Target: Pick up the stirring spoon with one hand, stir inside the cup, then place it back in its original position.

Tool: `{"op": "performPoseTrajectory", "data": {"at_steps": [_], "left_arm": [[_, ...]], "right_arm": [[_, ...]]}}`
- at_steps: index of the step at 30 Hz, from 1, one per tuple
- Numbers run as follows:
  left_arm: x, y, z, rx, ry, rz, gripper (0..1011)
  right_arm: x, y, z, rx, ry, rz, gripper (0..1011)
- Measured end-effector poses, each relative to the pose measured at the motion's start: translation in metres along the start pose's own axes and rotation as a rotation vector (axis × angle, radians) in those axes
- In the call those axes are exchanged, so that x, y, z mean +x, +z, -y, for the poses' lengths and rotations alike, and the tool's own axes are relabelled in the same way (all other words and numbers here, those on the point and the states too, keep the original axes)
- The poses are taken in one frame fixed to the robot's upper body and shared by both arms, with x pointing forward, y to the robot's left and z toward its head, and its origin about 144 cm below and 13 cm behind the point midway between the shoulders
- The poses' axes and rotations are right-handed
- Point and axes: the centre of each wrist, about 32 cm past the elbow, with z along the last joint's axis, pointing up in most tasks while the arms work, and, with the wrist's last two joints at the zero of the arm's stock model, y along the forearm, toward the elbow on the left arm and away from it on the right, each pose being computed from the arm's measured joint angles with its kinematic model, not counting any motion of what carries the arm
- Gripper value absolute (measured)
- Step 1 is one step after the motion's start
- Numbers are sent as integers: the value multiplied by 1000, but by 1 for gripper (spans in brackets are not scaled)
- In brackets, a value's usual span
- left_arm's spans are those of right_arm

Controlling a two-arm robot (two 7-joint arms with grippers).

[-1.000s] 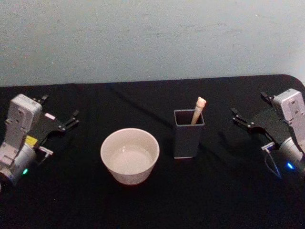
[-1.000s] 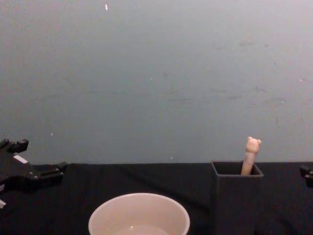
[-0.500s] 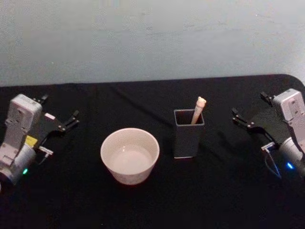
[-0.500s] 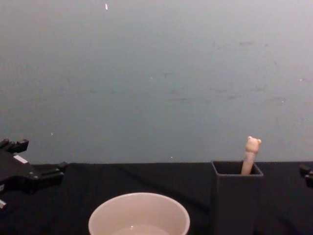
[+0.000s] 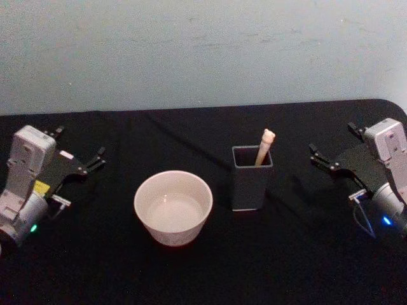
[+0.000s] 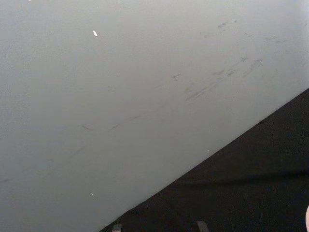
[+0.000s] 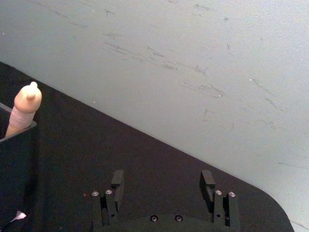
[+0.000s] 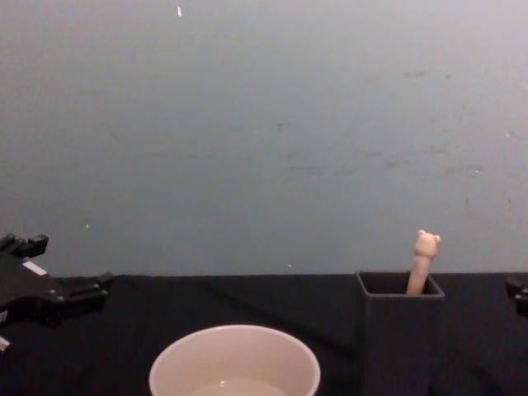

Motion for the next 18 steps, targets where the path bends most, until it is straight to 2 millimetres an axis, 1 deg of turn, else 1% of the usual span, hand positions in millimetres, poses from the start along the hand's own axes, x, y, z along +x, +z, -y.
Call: {"op": "performPoseTrajectory", "data": {"at_steps": [8,13,18], "left_arm": [[0,0,0,0,0,0,1001],[0,0,0,0,0,0,1001],[0,0,0,0,0,0,1001]], "right_arm": [[1,1,0,3,4,-8,1002],[3,7,3,24,34,-69,1002],[8,19,10,39,112,-178,1002]]}}
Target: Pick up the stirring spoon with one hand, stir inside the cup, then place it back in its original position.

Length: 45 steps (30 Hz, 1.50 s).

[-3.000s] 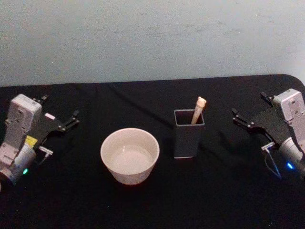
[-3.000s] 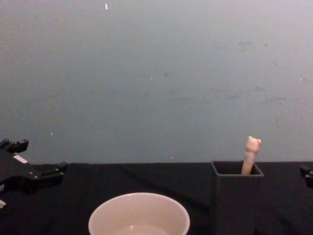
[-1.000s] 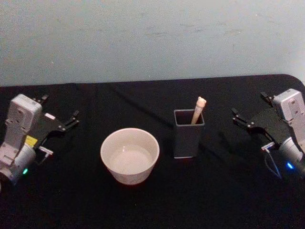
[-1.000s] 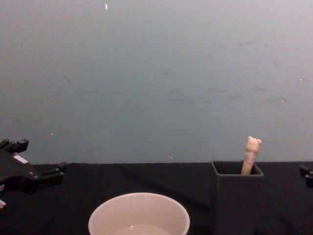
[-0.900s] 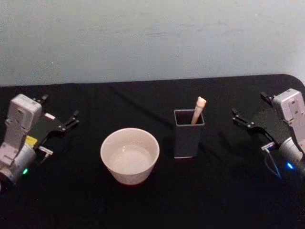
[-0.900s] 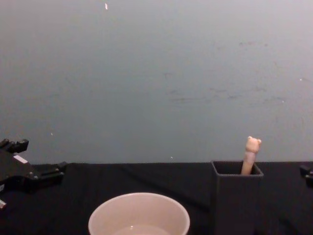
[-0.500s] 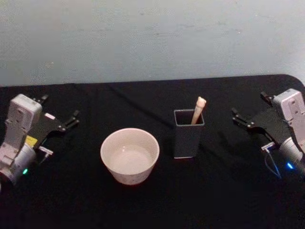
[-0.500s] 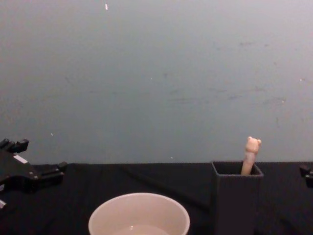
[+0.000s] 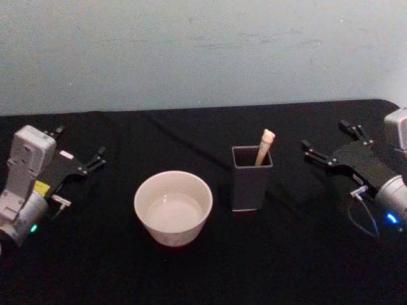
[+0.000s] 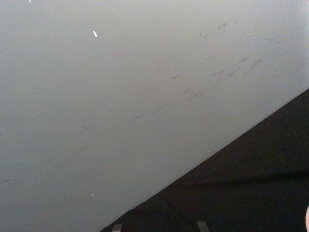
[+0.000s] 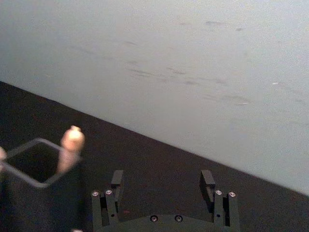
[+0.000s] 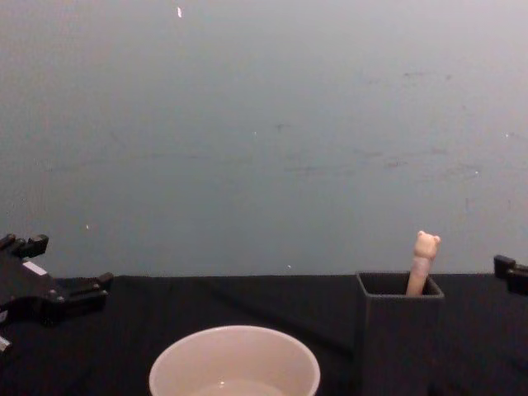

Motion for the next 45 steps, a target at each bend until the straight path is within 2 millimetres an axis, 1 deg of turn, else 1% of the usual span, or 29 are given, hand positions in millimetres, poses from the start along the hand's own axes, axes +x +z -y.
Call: {"op": "performPoseTrajectory", "data": {"at_steps": [8,12,16,28,31,35,45], "left_arm": [[0,0,0,0,0,0,1001],[0,0,0,0,0,0,1001],[0,0,0,0,0,0,1001],[0,0,0,0,0,0,1001],[0,0,0,0,0,0,1001],[0,0,0,0,0,0,1001],[0,0,0,0,0,0,1001]], "right_arm": [[-2,13,6,-9,163,-148,1002],[-6,15,3,-20,223,-198,1002],[-11,15,-5,-25,263,-221,1002],[-22,16,-39,-7,280,-223,1002],[-23,16,-44,-3,280,-221,1002],[-25,16,-48,5,284,-220,1002],[-25,17,-49,10,286,-211,1002]]}}
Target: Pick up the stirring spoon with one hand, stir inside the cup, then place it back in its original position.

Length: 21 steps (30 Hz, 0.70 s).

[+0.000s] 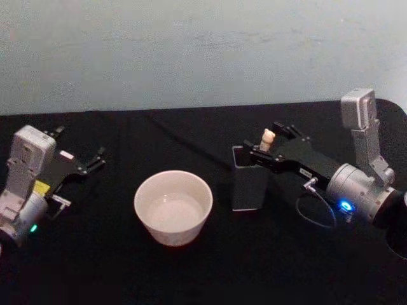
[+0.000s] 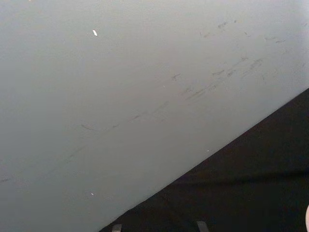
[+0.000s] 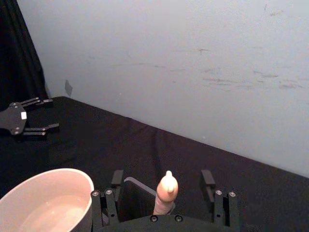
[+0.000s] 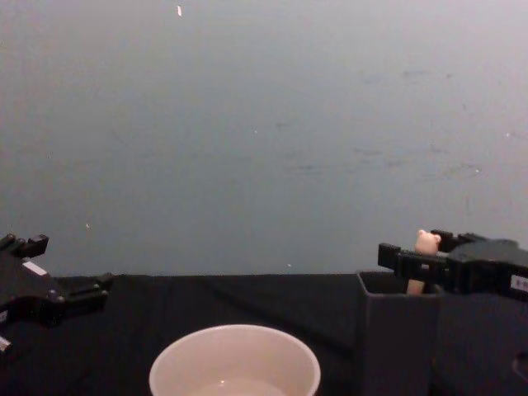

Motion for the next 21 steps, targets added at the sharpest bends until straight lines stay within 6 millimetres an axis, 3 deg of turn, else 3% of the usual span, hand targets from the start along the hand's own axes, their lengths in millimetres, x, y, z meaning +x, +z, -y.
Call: {"op": "performPoseTrajectory", "data": {"at_steps": [5,9,21], "left_arm": [[0,0,0,0,0,0,1001],[0,0,0,0,0,0,1001],[0,0,0,0,0,0,1001]], "right_arm": [[0,0,0,0,0,0,1002],[0,0,0,0,-1,-1,942],[0,0,0,0,-1,-2,605]]}}
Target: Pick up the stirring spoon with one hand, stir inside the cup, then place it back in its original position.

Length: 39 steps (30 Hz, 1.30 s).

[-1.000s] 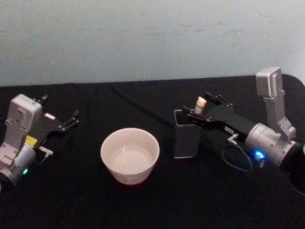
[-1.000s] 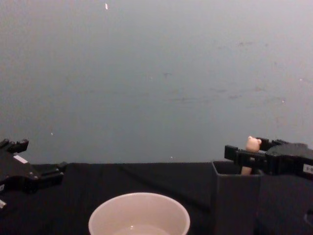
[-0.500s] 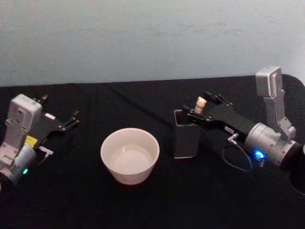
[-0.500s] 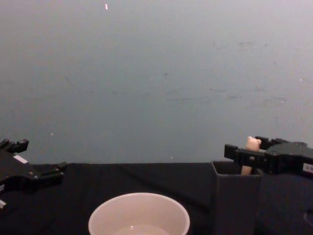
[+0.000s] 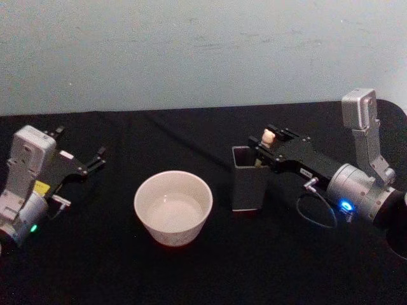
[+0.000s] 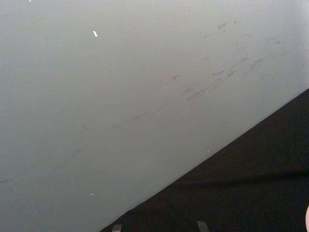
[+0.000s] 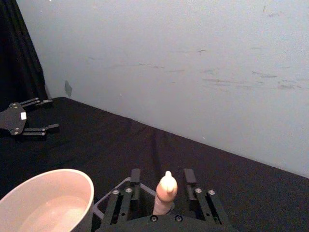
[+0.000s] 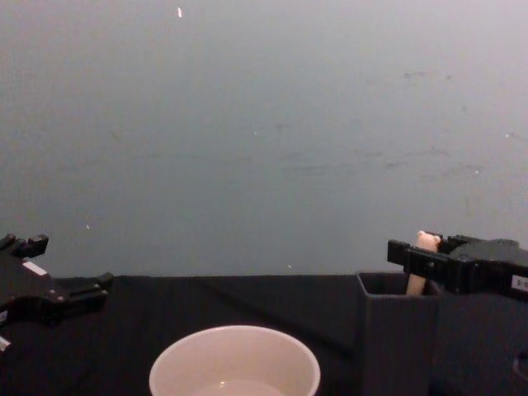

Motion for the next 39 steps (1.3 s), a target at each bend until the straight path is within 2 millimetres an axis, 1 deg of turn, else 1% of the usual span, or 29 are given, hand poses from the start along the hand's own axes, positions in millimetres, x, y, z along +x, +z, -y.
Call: {"op": "performPoseTrajectory", "data": {"at_steps": [1,4,5,7,8,12,24,32,39], "left_arm": [[0,0,0,0,0,0,1001],[0,0,0,0,0,0,1001],[0,0,0,0,0,0,1001],[0,0,0,0,0,0,1001],[0,0,0,0,0,0,1001],[0,0,0,0,0,0,1001],[0,0,0,0,0,0,1001],[0,0,0,0,0,0,1001],[0,0,0,0,0,0,1001]], "right_arm": [[0,0,0,0,0,0,544],[0,0,0,0,0,0,483],[0,0,0,0,0,-1,419],[0,0,0,0,-1,-1,386],[0,0,0,0,-1,-1,320],[0,0,0,0,-1,-1,218],[0,1,0,4,1,-1,214],[-4,10,1,66,29,25,214],[-1,27,4,149,54,68,214]]}}
